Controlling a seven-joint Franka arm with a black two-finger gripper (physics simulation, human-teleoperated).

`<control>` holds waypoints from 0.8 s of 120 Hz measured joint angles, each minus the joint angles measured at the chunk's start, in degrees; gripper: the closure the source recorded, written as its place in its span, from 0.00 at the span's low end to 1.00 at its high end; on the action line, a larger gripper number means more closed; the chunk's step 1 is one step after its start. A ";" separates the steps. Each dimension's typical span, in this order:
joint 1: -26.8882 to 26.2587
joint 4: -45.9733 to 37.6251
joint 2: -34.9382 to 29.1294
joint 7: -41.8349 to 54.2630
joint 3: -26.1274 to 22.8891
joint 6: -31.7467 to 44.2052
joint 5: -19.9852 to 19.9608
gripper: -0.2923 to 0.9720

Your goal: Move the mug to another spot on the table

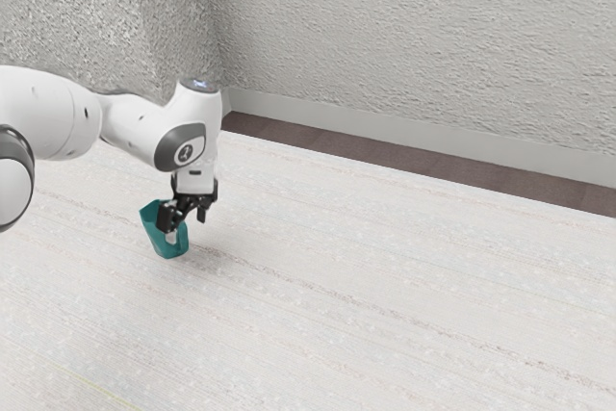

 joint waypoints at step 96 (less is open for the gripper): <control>-0.07 -0.22 0.66 5.92 1.67 2.83 -0.37 0.24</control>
